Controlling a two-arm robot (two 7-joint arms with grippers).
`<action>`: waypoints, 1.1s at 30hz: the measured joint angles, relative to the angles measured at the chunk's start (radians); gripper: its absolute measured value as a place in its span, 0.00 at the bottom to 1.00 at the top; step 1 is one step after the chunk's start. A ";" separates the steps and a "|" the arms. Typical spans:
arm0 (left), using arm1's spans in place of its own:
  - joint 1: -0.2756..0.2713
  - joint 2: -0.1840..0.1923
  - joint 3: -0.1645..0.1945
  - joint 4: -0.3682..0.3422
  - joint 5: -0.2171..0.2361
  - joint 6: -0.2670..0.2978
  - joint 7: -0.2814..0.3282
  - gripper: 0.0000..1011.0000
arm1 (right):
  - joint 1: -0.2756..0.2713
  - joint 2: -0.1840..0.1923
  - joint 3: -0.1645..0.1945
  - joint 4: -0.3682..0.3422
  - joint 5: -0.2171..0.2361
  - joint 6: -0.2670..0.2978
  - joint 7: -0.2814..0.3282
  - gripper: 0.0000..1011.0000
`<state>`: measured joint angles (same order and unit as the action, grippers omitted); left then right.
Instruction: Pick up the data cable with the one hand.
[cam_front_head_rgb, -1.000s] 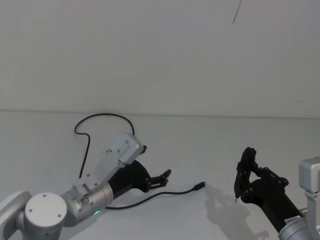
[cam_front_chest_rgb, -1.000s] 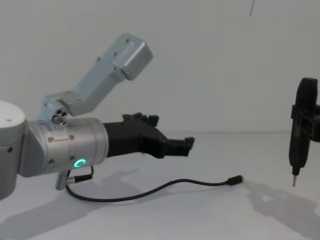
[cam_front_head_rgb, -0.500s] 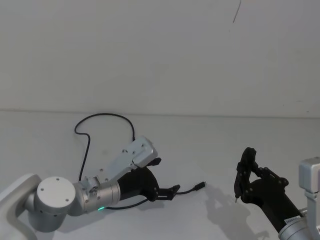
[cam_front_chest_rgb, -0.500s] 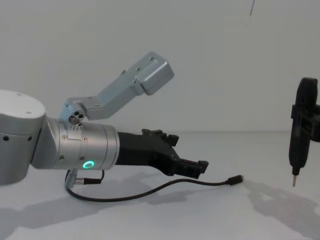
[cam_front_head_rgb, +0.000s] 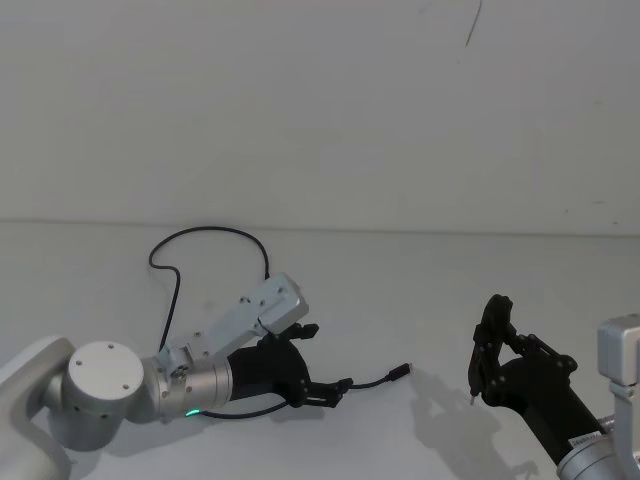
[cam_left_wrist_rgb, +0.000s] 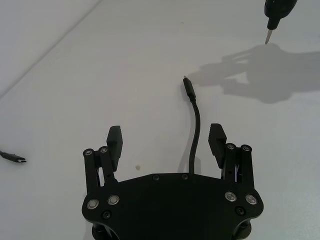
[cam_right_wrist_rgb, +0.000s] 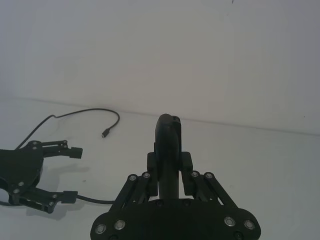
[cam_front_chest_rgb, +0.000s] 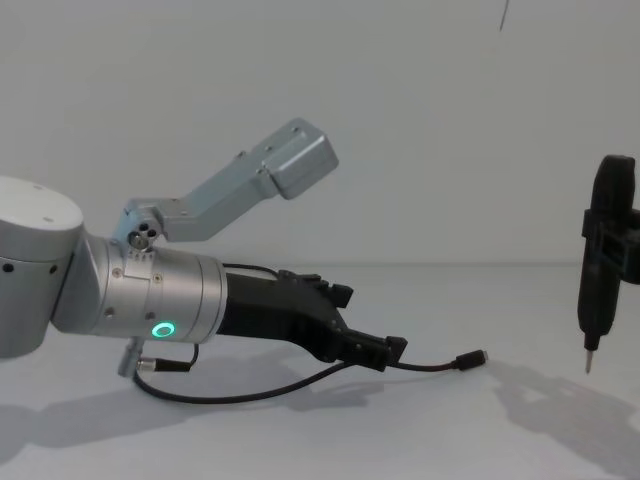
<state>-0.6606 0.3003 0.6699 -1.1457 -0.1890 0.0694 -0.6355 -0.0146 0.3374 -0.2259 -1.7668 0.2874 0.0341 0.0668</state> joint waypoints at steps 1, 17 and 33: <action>-0.001 -0.001 0.000 0.004 -0.001 0.000 -0.003 0.99 | 0.000 0.000 0.000 0.000 0.000 0.000 0.000 0.27; -0.038 -0.021 0.007 0.083 -0.028 -0.009 -0.056 0.99 | 0.000 0.000 0.000 0.000 0.000 0.000 0.000 0.27; -0.061 -0.021 0.021 0.113 -0.046 -0.005 -0.097 0.99 | 0.000 0.000 0.000 0.000 0.000 0.000 0.000 0.27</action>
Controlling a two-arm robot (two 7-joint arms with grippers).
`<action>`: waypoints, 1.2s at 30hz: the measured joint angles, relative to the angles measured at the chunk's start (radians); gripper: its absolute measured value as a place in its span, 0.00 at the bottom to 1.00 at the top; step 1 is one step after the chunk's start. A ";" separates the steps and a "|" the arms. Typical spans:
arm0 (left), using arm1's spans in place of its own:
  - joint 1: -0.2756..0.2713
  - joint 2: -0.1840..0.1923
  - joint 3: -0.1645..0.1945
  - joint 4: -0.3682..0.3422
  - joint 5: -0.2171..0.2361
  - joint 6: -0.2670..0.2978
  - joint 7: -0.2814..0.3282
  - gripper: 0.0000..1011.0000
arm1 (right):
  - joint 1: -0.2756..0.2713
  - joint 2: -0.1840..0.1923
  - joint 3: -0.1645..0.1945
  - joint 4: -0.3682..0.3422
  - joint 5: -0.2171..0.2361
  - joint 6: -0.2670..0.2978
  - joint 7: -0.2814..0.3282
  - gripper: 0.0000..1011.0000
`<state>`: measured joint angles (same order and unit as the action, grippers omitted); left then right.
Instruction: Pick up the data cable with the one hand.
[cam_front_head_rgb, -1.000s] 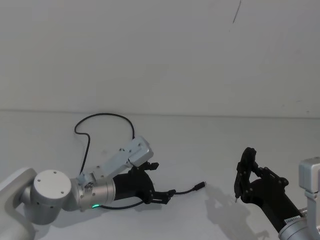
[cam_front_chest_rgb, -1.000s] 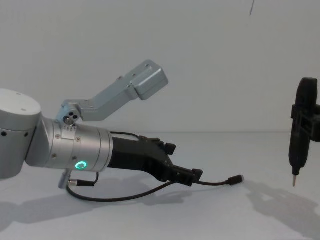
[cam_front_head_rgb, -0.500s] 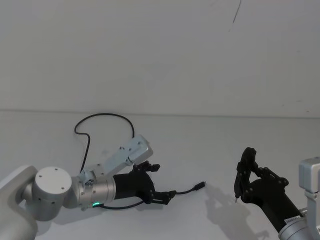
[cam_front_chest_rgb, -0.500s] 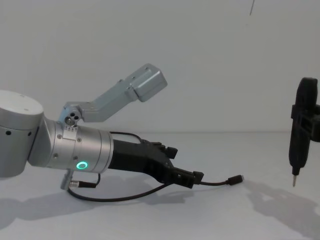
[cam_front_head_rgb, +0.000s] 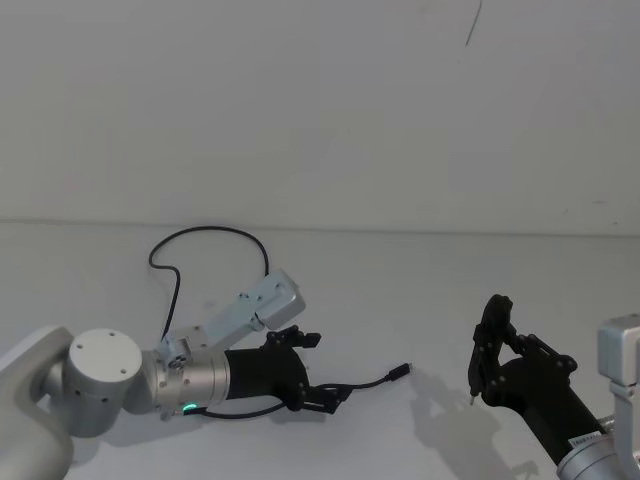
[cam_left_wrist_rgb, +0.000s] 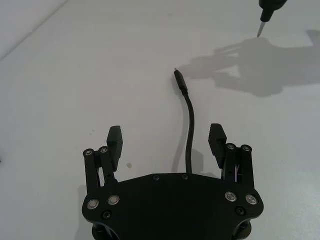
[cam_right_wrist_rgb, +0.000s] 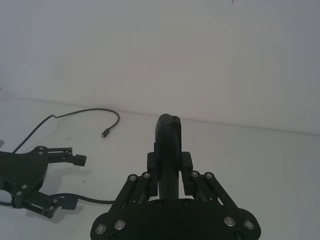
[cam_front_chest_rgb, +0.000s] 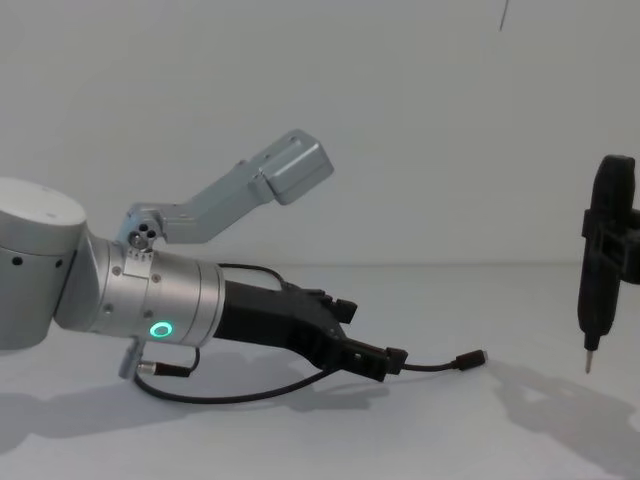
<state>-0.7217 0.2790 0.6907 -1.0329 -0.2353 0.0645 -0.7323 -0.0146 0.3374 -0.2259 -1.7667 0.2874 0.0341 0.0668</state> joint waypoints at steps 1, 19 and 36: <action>-0.002 0.003 0.003 0.001 -0.002 0.003 -0.006 0.99 | 0.000 0.000 0.000 0.000 0.000 0.000 0.000 0.27; -0.009 0.017 0.021 0.010 -0.010 0.021 -0.025 0.88 | 0.000 0.000 0.000 0.000 0.000 0.000 0.000 0.27; -0.011 0.019 0.024 0.018 -0.012 0.027 -0.025 0.36 | 0.000 0.000 0.000 0.000 0.000 0.000 0.000 0.27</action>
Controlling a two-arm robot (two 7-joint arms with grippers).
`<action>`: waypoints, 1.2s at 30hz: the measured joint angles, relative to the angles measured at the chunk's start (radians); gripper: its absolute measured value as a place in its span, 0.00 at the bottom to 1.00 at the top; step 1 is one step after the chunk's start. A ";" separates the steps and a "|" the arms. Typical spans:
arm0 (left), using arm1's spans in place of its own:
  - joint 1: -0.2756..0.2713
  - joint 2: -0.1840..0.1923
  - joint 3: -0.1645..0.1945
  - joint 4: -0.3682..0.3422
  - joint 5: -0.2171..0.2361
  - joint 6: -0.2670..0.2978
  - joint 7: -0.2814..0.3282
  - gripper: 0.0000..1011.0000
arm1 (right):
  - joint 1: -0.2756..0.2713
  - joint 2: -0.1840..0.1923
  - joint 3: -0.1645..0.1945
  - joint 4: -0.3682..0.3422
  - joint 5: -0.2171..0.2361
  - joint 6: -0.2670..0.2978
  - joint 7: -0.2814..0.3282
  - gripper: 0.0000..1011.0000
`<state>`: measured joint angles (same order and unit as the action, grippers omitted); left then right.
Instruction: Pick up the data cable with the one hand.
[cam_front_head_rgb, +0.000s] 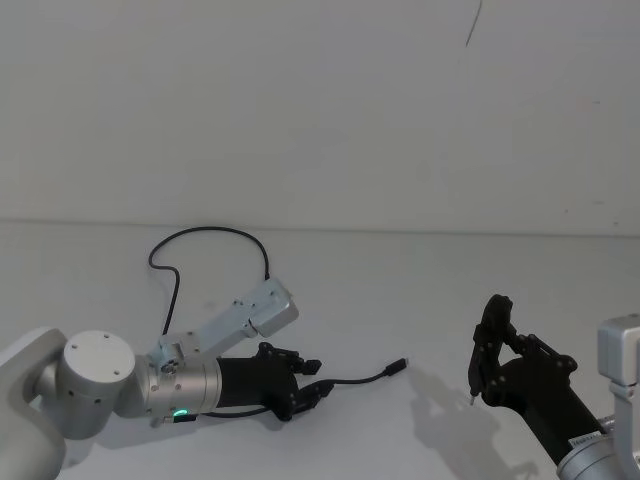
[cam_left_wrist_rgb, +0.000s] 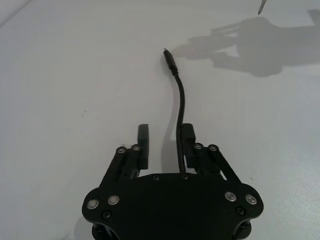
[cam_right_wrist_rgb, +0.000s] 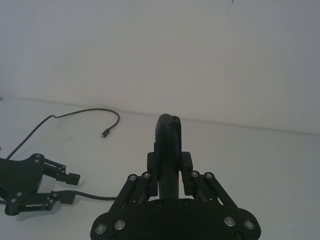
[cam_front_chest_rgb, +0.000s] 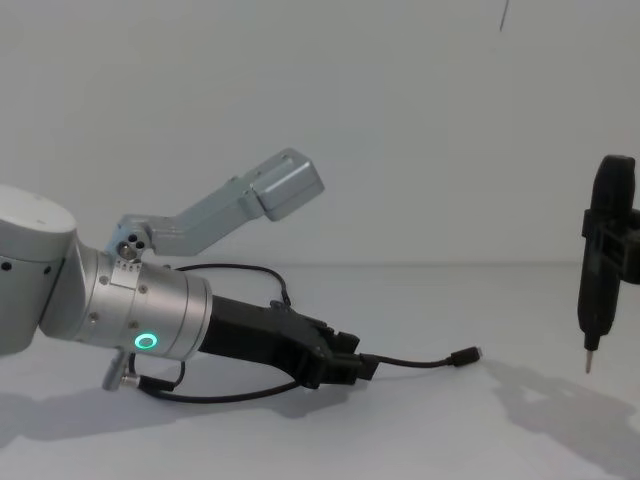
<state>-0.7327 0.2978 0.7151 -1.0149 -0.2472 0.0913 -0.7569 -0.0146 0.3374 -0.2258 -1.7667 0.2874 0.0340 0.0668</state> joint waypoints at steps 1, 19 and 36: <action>0.000 0.000 0.000 0.000 0.000 0.000 0.000 0.35 | 0.000 0.000 0.000 0.000 0.000 0.000 0.000 0.27; 0.007 0.005 -0.010 -0.018 -0.009 -0.009 0.005 0.04 | 0.000 0.000 0.000 0.000 0.000 0.000 0.000 0.27; 0.074 0.077 -0.064 -0.185 -0.069 -0.038 0.015 0.04 | 0.000 0.000 0.000 0.000 0.000 0.000 0.000 0.27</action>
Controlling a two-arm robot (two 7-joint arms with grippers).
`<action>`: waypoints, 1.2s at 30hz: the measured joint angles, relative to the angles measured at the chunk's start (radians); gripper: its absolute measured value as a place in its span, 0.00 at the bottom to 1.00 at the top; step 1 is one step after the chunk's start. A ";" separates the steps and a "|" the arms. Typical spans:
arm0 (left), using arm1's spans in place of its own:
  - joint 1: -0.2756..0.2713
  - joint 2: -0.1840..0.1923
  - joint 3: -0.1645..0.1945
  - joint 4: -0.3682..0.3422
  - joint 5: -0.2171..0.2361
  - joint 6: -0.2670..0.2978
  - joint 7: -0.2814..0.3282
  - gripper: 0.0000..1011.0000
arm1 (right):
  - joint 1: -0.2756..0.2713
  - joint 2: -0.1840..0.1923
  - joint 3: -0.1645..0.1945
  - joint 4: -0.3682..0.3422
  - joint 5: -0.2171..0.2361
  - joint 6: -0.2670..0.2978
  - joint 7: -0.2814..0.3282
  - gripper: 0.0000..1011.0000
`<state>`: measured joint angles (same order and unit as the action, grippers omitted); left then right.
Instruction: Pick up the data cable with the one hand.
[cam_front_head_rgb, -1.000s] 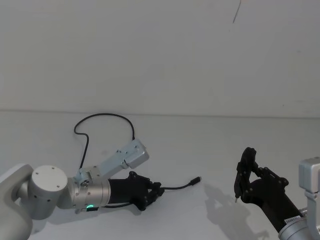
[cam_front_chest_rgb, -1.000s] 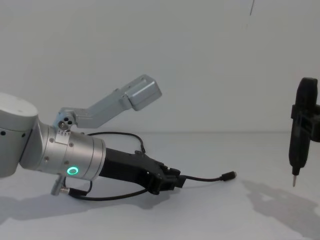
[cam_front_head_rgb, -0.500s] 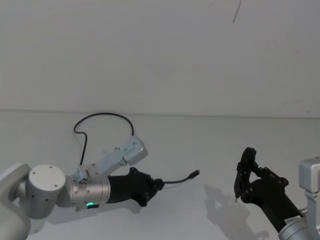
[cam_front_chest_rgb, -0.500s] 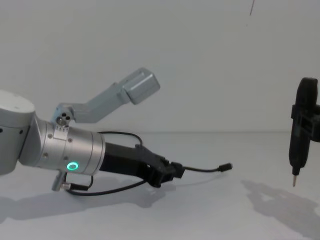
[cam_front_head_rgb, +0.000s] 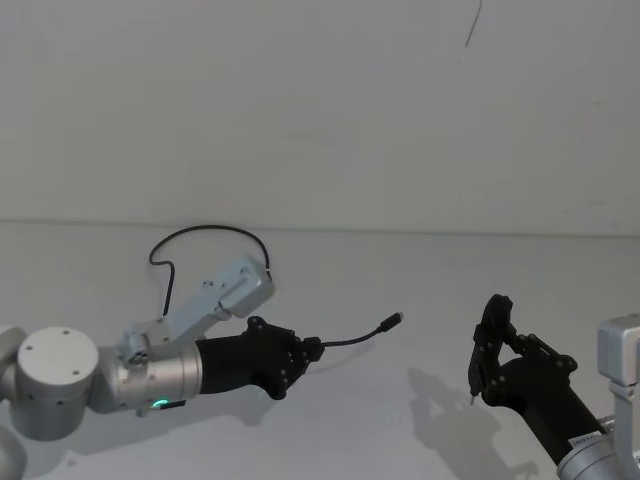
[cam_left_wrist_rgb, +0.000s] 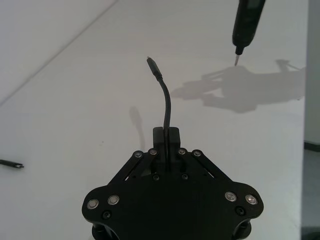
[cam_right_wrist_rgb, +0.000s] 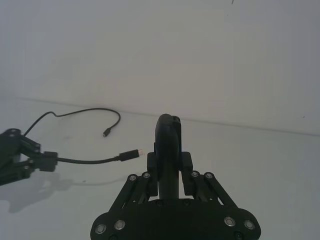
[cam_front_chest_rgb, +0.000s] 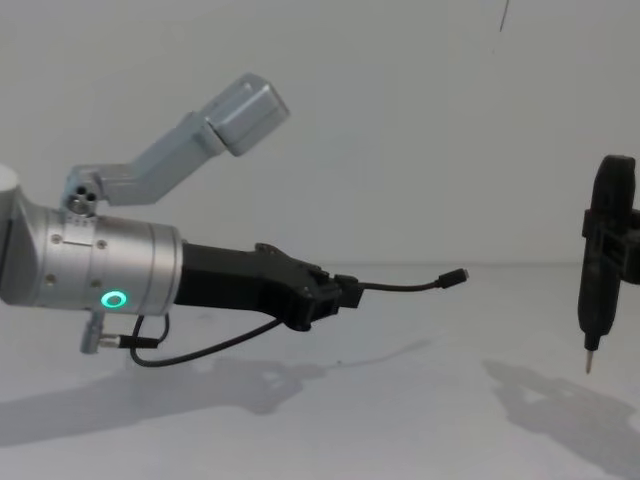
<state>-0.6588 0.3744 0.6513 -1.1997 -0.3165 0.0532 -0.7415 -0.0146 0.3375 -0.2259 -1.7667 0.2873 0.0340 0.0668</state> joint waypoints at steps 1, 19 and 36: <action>0.009 0.010 -0.004 -0.017 -0.006 0.000 0.000 0.04 | 0.000 0.000 0.000 0.000 0.000 0.000 0.000 0.27; 0.102 0.118 -0.033 -0.178 -0.053 0.031 0.009 0.04 | 0.000 0.000 0.000 0.000 0.000 0.000 0.000 0.27; 0.126 0.142 -0.025 -0.222 -0.073 0.044 0.009 0.04 | 0.003 -0.011 0.003 -0.006 0.004 -0.003 0.003 0.27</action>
<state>-0.5325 0.5163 0.6267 -1.4216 -0.3898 0.0975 -0.7322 -0.0119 0.3260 -0.2227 -1.7724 0.2908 0.0309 0.0700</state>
